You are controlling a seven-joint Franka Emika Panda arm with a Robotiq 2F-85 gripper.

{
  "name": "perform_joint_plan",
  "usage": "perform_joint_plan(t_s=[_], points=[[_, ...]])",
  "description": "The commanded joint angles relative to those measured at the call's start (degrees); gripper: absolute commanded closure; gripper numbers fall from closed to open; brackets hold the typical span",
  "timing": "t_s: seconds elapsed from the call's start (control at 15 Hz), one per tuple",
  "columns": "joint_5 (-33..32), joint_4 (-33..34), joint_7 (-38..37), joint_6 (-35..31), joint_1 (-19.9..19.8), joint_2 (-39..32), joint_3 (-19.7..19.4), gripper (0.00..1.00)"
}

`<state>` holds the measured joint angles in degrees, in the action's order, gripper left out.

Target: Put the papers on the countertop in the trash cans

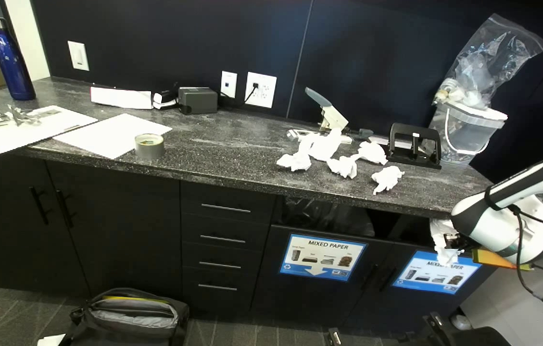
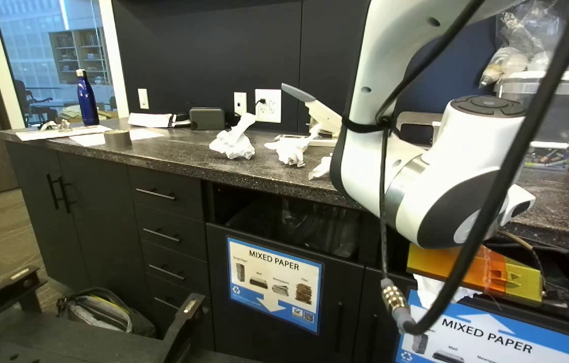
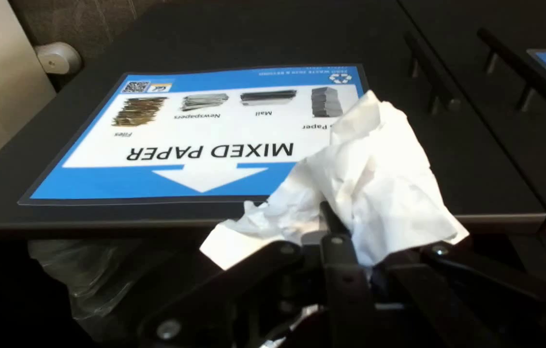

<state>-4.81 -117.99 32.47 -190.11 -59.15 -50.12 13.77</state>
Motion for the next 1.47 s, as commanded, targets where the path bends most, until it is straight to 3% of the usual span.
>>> perform_joint_plan(t_s=[0.0, 0.47, 0.93, 1.33, 1.4], points=[[-8.19, 2.58, -7.15, -4.78, -5.4, -4.12, 3.93, 0.95], [-16.12, 8.18, -15.94, -7.3, -9.78, -9.83, 7.17, 0.96], [-15.8, 15.0, -19.36, -8.19, -5.25, -13.82, 5.84, 0.97], [-15.93, 17.35, -20.92, -8.54, -3.71, -15.92, 5.57, 0.98], [-15.97, 17.31, -21.2, -8.29, -3.93, -15.94, 5.77, 0.71]])
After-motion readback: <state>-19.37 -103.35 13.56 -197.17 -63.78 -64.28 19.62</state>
